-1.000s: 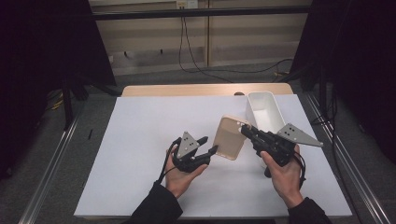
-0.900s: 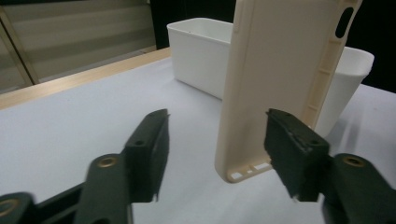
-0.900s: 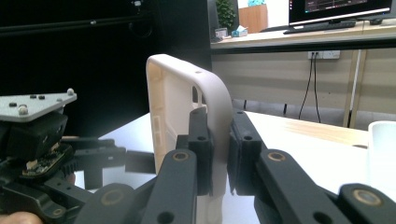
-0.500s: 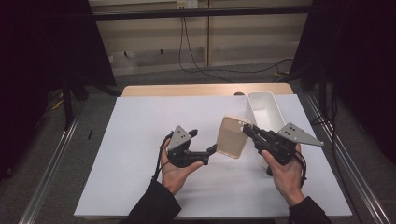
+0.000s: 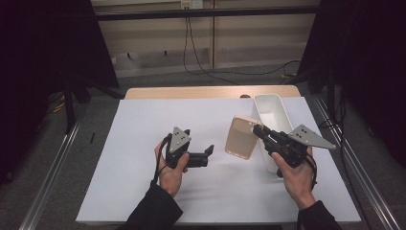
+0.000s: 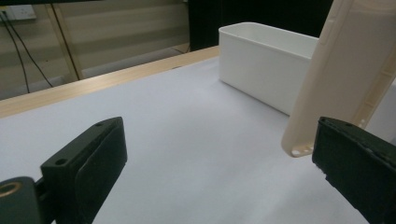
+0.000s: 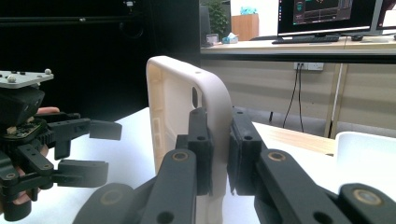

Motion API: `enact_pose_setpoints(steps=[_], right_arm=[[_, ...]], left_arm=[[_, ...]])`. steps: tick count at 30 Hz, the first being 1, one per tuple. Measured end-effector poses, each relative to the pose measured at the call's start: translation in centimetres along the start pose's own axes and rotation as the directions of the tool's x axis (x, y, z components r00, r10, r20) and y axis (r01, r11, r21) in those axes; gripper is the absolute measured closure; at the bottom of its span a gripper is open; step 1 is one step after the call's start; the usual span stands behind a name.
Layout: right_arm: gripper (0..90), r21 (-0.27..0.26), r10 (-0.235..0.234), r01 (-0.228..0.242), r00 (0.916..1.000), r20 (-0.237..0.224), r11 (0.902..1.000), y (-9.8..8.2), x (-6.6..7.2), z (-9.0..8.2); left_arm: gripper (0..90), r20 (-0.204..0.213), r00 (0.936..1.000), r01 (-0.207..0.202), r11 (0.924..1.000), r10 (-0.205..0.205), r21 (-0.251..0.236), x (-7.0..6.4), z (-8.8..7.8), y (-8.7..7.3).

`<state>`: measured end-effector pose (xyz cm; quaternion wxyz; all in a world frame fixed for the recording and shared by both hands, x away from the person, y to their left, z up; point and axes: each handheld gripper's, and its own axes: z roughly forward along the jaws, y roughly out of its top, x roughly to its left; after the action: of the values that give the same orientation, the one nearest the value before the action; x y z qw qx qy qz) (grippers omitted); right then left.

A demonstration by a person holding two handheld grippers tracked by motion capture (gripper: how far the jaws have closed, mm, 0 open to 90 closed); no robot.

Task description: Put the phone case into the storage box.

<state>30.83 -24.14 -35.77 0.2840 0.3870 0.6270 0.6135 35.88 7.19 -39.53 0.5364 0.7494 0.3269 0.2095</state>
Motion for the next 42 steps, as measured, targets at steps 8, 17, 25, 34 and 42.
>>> enact_pose_setpoints(steps=[8,17,25,34,42], right_arm=[[81.6,0.02,-0.014,0.015,0.9998,-0.012,0.9997,0.2,0.0,0.3],[81.6,0.008,-0.025,0.025,0.9997,-0.006,0.9997,1.0,-0.4,0.1],[81.5,-0.005,-0.009,0.009,0.9998,-0.016,0.9999,1.6,-1.1,0.0],[81.5,-0.01,-0.015,0.015,0.9999,-0.001,0.9998,2.7,-1.5,0.3],[81.5,-0.042,-0.023,0.024,0.9997,0.009,0.9989,4.4,-2.3,-0.2]], left_arm=[[2.4,-0.07,0.9975,0.007,0.999,-0.01,-0.044,1.7,-2.5,-0.7],[3.4,-0.12,0.9922,0.022,0.9958,-0.033,-0.089,4.6,-5.9,-1.5],[1.7,-0.128,0.9905,0.039,0.9944,-0.051,-0.098,5.9,-9.5,-3.7],[1.3,-0.203,0.9747,0.062,0.9864,-0.093,-0.152,6.3,-12.8,-5.6],[0.3,-0.167,0.9841,0.028,0.982,-0.06,-0.186,7.0,-14.7,-7.4]])
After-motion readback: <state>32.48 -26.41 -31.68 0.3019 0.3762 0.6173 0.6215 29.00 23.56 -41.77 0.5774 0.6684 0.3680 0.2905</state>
